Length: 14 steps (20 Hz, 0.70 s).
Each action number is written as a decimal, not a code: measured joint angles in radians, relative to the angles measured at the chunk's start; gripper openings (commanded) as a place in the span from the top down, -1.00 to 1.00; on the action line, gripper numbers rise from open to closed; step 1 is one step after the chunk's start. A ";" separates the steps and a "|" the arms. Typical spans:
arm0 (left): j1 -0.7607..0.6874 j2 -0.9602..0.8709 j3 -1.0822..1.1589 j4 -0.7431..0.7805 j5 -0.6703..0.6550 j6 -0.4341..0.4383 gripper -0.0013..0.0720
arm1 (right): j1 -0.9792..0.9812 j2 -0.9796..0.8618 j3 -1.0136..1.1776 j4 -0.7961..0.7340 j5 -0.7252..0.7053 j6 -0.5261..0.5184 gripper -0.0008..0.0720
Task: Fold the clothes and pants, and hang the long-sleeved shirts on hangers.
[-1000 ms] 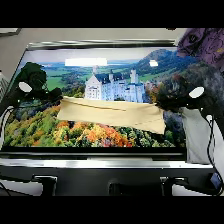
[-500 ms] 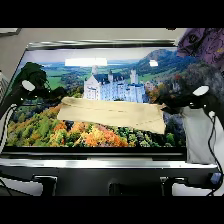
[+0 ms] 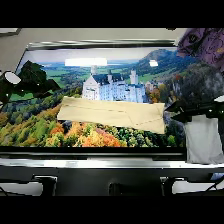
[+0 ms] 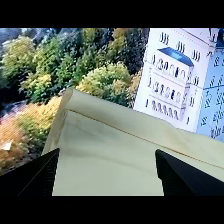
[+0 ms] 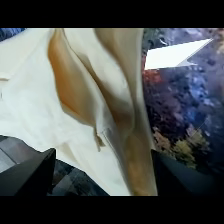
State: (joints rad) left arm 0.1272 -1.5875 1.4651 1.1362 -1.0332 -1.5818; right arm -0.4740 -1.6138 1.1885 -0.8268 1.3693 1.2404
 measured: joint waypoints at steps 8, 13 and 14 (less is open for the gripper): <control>0.001 0.006 0.003 0.002 -0.013 -0.021 -0.95 | 0.019 -0.096 -0.022 0.069 -0.069 -0.093 -0.94; 0.001 0.006 0.003 0.002 -0.014 -0.026 -0.95 | 0.091 -0.119 -0.040 0.098 -0.087 -0.115 -0.48; 0.001 0.006 0.003 0.000 -0.014 -0.027 -0.95 | 0.109 -0.123 -0.043 0.091 -0.089 -0.115 0.00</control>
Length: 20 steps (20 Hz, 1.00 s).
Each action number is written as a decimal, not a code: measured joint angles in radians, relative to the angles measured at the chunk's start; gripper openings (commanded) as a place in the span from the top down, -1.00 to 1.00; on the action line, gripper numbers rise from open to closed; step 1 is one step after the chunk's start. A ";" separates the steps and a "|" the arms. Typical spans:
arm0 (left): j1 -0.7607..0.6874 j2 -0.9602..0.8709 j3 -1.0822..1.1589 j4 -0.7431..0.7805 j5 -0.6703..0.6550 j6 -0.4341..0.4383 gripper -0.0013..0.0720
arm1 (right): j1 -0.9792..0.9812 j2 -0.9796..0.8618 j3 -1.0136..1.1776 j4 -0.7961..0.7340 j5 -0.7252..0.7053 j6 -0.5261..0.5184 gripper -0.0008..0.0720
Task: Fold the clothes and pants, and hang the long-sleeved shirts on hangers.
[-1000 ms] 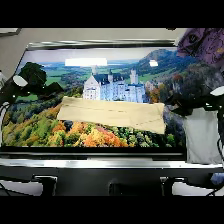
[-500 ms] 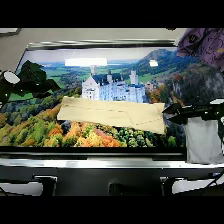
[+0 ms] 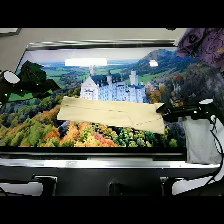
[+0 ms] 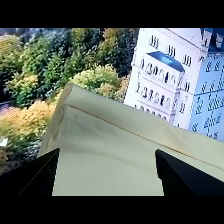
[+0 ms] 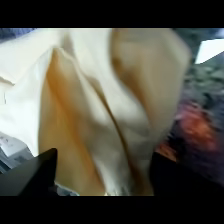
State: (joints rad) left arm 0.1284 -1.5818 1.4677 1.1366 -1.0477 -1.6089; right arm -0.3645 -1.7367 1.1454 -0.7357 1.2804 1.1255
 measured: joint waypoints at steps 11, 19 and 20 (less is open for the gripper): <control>-0.172 -0.017 0.000 -0.154 0.110 -0.030 0.08 | 0.072 0.230 0.032 -0.228 -0.042 0.174 0.90; -0.575 -0.210 0.043 -0.518 0.328 -0.068 0.92 | 0.073 0.333 0.312 -0.366 0.143 0.380 0.90; -0.626 -0.247 0.069 -0.563 0.351 -0.068 0.92 | 0.073 0.336 0.356 -0.374 0.171 0.397 0.90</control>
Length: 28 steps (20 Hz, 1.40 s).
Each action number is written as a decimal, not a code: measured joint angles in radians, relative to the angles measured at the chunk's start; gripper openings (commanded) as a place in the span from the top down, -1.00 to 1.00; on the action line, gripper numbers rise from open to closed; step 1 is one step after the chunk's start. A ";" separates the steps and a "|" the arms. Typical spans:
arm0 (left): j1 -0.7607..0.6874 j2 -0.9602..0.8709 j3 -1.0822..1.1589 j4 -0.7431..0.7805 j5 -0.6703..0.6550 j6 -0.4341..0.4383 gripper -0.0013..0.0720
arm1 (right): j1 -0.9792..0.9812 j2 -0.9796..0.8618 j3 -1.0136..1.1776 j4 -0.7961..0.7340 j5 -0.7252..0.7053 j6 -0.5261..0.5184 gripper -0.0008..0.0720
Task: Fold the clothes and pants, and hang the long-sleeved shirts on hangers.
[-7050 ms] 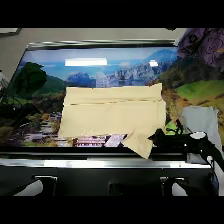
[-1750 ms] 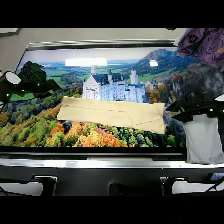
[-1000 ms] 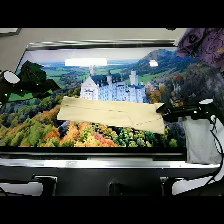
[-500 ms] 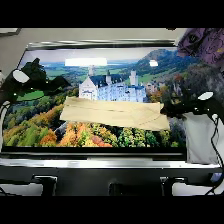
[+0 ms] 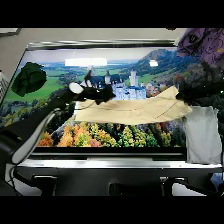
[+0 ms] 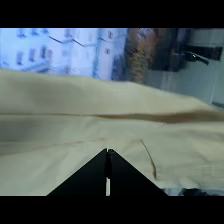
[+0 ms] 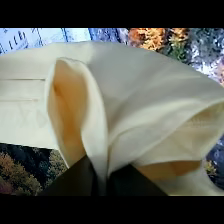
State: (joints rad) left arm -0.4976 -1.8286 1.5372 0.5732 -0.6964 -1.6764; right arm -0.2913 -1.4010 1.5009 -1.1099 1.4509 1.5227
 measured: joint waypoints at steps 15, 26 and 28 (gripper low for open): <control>-0.336 -0.461 0.505 -0.206 0.170 -0.335 0.92 | 0.000 0.066 0.232 -0.055 0.186 0.094 0.89; 0.002 -0.130 0.529 0.436 -0.409 -0.318 0.91 | 0.072 0.055 0.233 -0.025 0.146 0.217 0.90; 0.099 -0.034 0.530 0.539 -0.505 -0.272 0.91 | 0.162 0.043 0.233 -0.039 0.111 0.267 0.90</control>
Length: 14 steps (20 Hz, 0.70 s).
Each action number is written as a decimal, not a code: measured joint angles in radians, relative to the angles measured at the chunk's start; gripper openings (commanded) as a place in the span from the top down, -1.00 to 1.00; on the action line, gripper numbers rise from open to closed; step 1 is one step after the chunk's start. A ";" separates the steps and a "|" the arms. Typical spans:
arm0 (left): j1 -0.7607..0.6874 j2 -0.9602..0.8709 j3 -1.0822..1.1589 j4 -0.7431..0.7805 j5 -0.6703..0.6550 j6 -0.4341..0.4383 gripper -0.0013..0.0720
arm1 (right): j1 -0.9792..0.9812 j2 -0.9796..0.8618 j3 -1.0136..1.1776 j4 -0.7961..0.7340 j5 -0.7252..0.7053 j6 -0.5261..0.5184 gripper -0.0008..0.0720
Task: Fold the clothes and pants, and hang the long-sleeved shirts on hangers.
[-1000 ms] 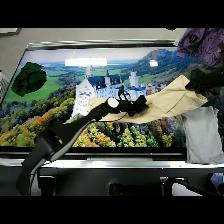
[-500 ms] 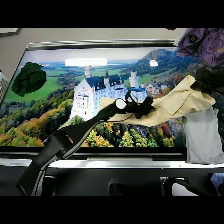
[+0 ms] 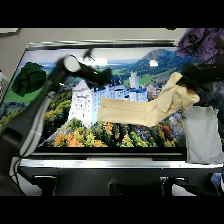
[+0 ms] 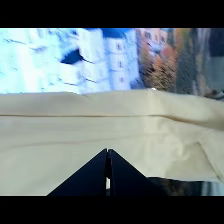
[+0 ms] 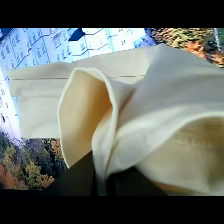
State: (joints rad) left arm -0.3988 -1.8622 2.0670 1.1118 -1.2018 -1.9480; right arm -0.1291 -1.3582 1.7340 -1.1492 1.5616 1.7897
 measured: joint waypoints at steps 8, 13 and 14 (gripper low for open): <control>0.301 0.219 0.000 0.120 -0.185 0.105 0.91 | 0.414 -0.173 0.000 -0.057 -0.213 0.207 0.89; 0.377 0.250 0.000 0.129 -0.214 0.116 0.91 | 0.533 -0.285 0.000 -0.056 -0.325 0.278 0.89; 0.384 0.252 -0.002 0.132 -0.215 0.117 0.91 | 0.545 -0.304 0.000 -0.051 -0.343 0.285 0.89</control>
State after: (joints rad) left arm -0.0151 -1.6104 2.0647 1.2434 -1.4166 -1.8313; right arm 0.4160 -1.6623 1.7340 -1.2003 1.2186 2.0743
